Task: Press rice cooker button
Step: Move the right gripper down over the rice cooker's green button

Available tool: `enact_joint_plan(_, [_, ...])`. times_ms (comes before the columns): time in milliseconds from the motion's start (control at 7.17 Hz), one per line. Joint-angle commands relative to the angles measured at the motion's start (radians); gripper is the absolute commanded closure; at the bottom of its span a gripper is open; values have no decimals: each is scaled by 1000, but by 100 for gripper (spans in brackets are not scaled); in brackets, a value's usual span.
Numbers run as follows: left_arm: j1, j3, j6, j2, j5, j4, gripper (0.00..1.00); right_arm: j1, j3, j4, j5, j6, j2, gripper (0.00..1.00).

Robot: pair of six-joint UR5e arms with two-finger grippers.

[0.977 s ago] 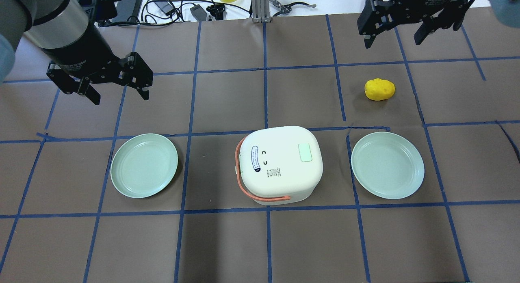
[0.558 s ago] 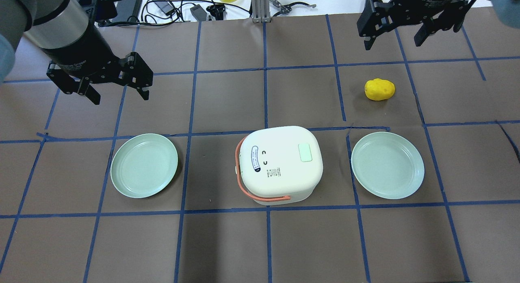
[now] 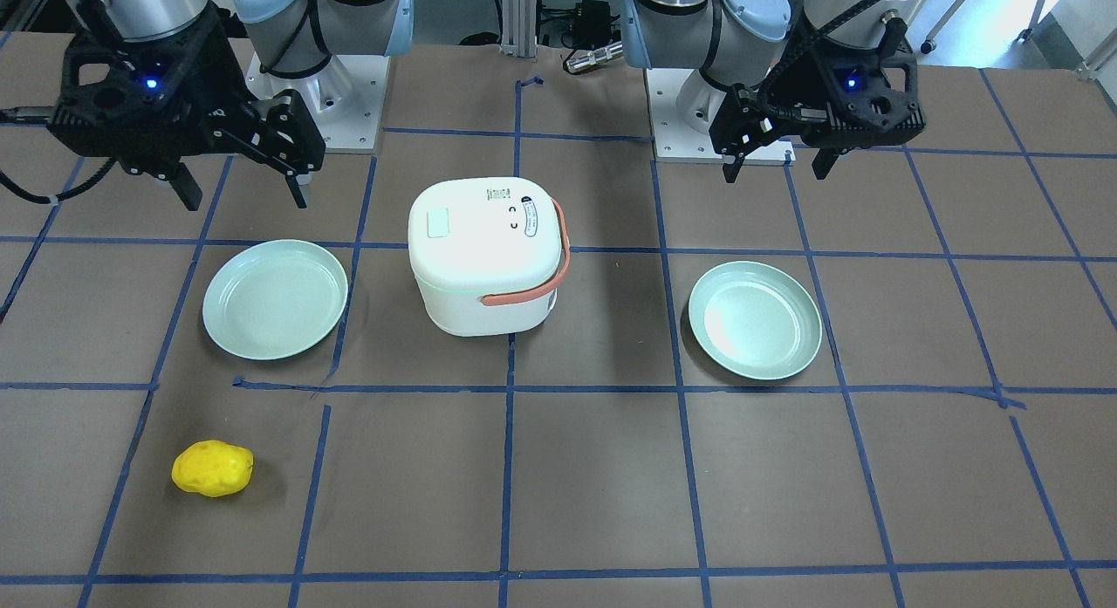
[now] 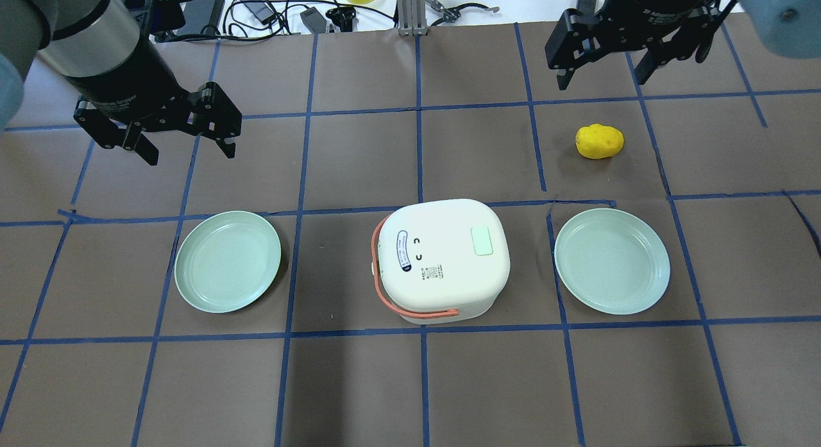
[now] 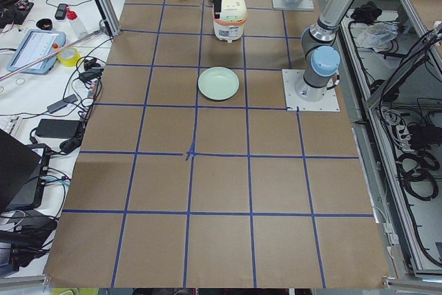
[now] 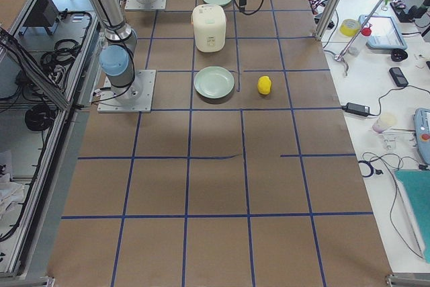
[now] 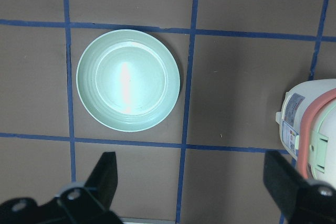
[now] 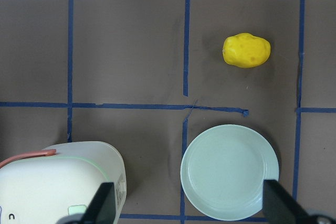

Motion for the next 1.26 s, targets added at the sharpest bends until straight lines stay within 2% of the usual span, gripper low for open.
enact_joint_plan(0, [0, 0, 1, 0, 0, 0, 0, 122, 37, -21, -9, 166, 27, 2])
enact_joint_plan(140, [0, 0, 1, 0, 0, 0, 0, 164, 62, -29, -12, 184, 30, 14])
enact_joint_plan(279, [0, 0, 1, 0, 0, 0, 0, 181, 106, -29, -12, 188, 30, 49])
enact_joint_plan(419, [0, 0, 1, 0, 0, 0, 0, 187, 161, -80, -3, 189, 27, 77])
enact_joint_plan(698, [0, 0, 1, 0, 0, 0, 0, 256, 259, -111, -14, 218, 24, 100])
enact_joint_plan(1116, [0, 0, -1, 0, 0, 0, 0, 287, 347, -166, -11, 241, 19, 100])
